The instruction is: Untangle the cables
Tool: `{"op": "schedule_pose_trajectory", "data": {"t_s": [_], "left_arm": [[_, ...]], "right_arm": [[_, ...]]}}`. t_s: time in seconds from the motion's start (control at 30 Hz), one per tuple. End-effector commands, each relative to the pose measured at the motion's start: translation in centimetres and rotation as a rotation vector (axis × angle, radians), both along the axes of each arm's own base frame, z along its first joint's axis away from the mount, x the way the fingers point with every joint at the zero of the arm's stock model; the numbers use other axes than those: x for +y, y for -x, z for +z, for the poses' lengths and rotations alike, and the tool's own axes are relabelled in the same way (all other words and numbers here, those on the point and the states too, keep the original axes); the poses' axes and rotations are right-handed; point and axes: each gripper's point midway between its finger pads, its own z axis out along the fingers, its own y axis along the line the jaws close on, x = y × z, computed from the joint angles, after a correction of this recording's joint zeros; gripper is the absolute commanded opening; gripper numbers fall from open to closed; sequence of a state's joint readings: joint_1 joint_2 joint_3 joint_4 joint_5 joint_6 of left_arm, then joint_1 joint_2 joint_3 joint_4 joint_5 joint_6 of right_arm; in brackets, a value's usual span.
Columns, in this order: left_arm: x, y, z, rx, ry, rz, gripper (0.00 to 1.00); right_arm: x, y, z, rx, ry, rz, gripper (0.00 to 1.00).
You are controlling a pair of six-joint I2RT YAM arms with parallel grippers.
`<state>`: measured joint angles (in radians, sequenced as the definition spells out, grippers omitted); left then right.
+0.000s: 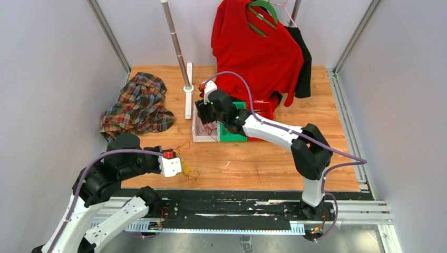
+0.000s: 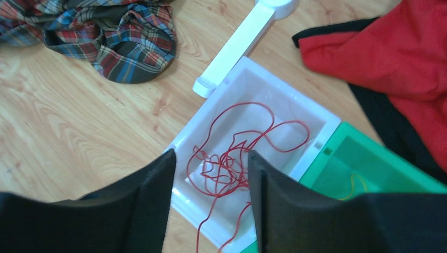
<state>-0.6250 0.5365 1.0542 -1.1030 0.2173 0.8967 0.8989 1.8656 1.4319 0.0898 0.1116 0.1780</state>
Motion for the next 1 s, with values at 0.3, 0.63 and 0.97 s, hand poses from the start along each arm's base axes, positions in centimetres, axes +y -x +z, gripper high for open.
{"op": "schedule_pose_trajectory", "data": {"t_s": [0.3,0.63,0.97], "left_arm": [[-2.2,1.8,2.3,0.002,0.118,-0.124,0.01],[-3.7,2.1,3.5,0.014,0.141,-0.207,0.02],[-4.4,3.3,5.2,0.029,0.204,-0.255,0.03]], "right_arm": [[-2.2,8.8,10.1,-0.084,-0.28,0.271,0.68],[-1.8,21.1,13.9,-0.217,-0.343,0.591,0.69],[1.4,23.9,14.7,-0.308,-0.293,0.699,0.68]]}}
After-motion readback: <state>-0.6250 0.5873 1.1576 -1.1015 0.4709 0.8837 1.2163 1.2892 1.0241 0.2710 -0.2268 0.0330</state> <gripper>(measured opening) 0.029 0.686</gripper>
